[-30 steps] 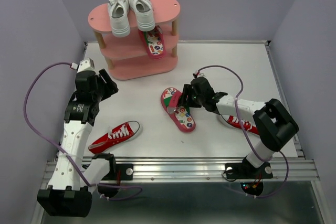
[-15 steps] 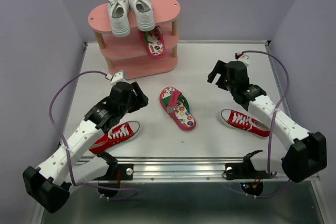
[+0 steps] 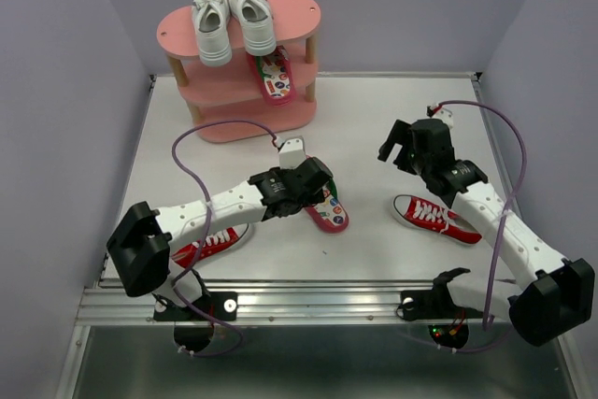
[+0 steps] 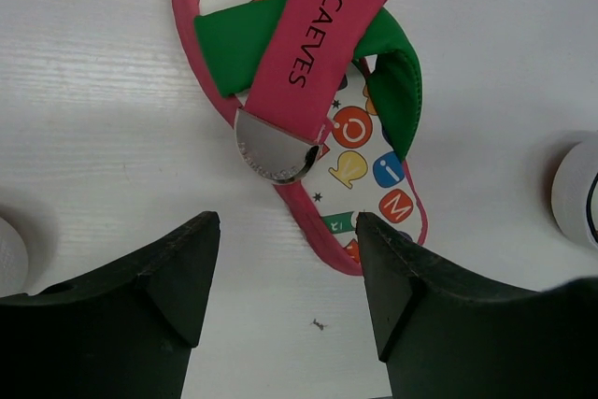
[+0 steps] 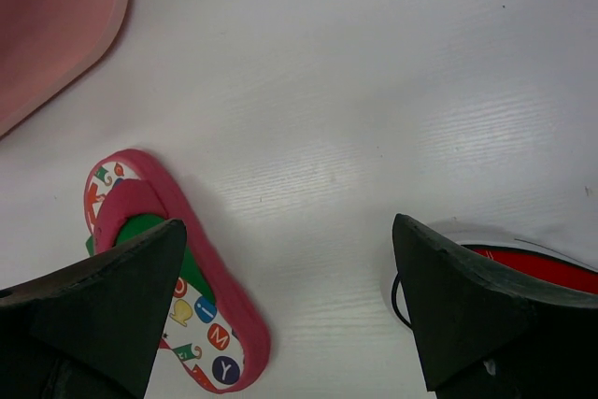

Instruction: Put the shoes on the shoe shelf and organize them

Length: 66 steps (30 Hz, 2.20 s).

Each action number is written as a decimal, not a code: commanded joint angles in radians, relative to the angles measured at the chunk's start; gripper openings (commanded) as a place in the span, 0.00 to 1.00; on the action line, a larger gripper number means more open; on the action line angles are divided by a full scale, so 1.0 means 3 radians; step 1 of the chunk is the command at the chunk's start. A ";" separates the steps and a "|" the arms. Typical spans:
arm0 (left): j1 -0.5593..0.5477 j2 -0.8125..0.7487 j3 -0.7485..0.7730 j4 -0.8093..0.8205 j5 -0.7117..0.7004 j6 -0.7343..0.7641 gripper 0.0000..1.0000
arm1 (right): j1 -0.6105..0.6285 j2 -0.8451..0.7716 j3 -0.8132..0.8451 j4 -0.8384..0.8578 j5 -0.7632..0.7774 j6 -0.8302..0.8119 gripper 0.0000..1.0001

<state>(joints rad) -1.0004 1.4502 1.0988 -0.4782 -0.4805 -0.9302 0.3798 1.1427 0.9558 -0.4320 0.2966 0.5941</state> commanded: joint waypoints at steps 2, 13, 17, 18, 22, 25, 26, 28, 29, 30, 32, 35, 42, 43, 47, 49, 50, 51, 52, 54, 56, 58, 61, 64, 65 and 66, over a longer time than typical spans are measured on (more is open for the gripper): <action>-0.0025 0.0223 0.0182 0.0136 -0.0183 0.0027 0.72 | -0.0008 -0.0117 -0.0036 -0.0063 0.0054 -0.0058 0.97; -0.0096 0.0842 0.0315 0.0265 -0.0443 0.0007 0.72 | -0.0008 -0.0076 -0.0108 -0.0058 -0.0012 -0.0068 0.97; -0.0101 0.0964 0.0361 0.0168 -0.0551 -0.0054 0.62 | -0.0008 -0.0051 -0.0128 -0.0053 -0.0012 -0.0073 0.97; -0.0096 0.0985 0.0346 0.0167 -0.0587 -0.0064 0.60 | -0.0008 -0.0036 -0.0133 -0.0053 -0.0007 -0.0073 0.97; -0.0086 0.0985 0.0244 0.0137 -0.0684 -0.0151 0.53 | -0.0008 0.0026 -0.0118 -0.0038 -0.0022 -0.0078 0.97; -0.0086 0.0883 0.0111 0.0244 -0.0674 -0.0156 0.54 | -0.0008 0.0057 -0.0113 -0.0012 -0.0038 -0.0089 0.97; -0.0076 0.0868 0.0080 0.0269 -0.0654 -0.0136 0.58 | -0.0008 0.0067 -0.0113 -0.0002 -0.0048 -0.0094 0.97; -0.0071 0.0847 0.0034 0.0331 -0.0608 -0.0116 0.61 | -0.0008 0.0097 -0.0113 0.0013 -0.0053 -0.0099 0.97; -0.0050 0.0847 0.0024 0.0356 -0.0582 -0.0115 0.61 | -0.0008 0.0113 -0.0113 0.0019 -0.0063 -0.0104 0.97; -0.0035 0.0867 -0.0012 0.0417 -0.0526 -0.0095 0.61 | -0.0008 0.0118 -0.0118 0.0034 -0.0073 -0.0104 0.97; -0.0020 0.0878 -0.0048 0.0474 -0.0485 -0.0100 0.59 | -0.0008 0.0133 -0.0123 0.0039 -0.0078 -0.0099 0.97; -0.0004 0.0873 -0.0089 0.0535 -0.0454 -0.0120 0.46 | -0.0008 0.0128 -0.0123 0.0039 -0.0073 -0.0099 0.97; 0.0006 0.0541 -0.0129 0.0484 -0.0597 -0.0014 0.00 | -0.0008 0.0118 -0.0128 0.0039 -0.0063 -0.0099 0.97; 0.0006 0.0489 -0.0140 0.0484 -0.0628 0.0042 0.00 | -0.0008 0.0118 -0.0128 0.0039 -0.0068 -0.0099 0.97; 0.0077 0.0010 -0.0267 0.0551 -0.0557 0.0553 0.00 | -0.0008 0.0118 -0.0118 0.0039 -0.0068 -0.0089 0.97; 0.0128 -0.0205 -0.0384 0.0622 -0.0424 0.0707 0.00 | -0.0008 0.0133 -0.0113 0.0039 -0.0068 -0.0094 0.97; 0.0159 -0.0313 -0.0421 0.0633 -0.0383 0.0784 0.00 | -0.0008 0.0138 -0.0113 0.0039 -0.0068 -0.0099 0.97; 0.0220 -0.0531 -0.0446 0.0628 -0.0352 0.0891 0.00 | -0.0008 0.0138 -0.0113 0.0039 -0.0073 -0.0099 0.97; 0.0266 -0.0635 -0.0477 0.0592 -0.0306 0.0937 0.00 | -0.0008 0.0133 -0.0113 0.0039 -0.0073 -0.0104 0.97; 0.0368 -0.0961 -0.0564 0.0551 -0.0209 0.1131 0.00 | -0.0008 0.0143 -0.0113 0.0039 -0.0073 -0.0104 0.97; 0.0445 -0.1146 -0.0610 0.0475 -0.0066 0.1214 0.00 | -0.0008 0.0149 -0.0108 0.0039 -0.0078 -0.0094 0.97; 0.0573 -0.1382 -0.0620 0.0342 0.0087 0.1300 0.00 | -0.0008 0.0154 -0.0108 0.0054 -0.0094 -0.0089 0.97; 0.0696 -0.1576 -0.0560 0.0107 0.0144 0.1367 0.00 | -0.0008 0.0205 -0.0093 0.0070 -0.0119 -0.0083 0.97; 0.0813 -0.1602 -0.0396 -0.0174 0.0211 0.1429 0.00 | -0.0008 0.0251 -0.0098 0.0136 -0.0165 -0.0063 0.97; 0.0834 -0.1592 -0.0345 -0.0241 0.0206 0.1439 0.00 | -0.0008 0.0261 -0.0087 0.0136 -0.0186 -0.0063 0.97; 0.0844 -0.1597 -0.0304 -0.0292 0.0196 0.1444 0.00 | -0.0008 0.0271 -0.0082 0.0141 -0.0196 -0.0058 0.97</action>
<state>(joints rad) -0.7689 0.9802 0.9260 -0.5011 -0.4366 -0.5396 0.3798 1.2171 0.9157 -0.4435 0.2604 0.5758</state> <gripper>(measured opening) 0.134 0.972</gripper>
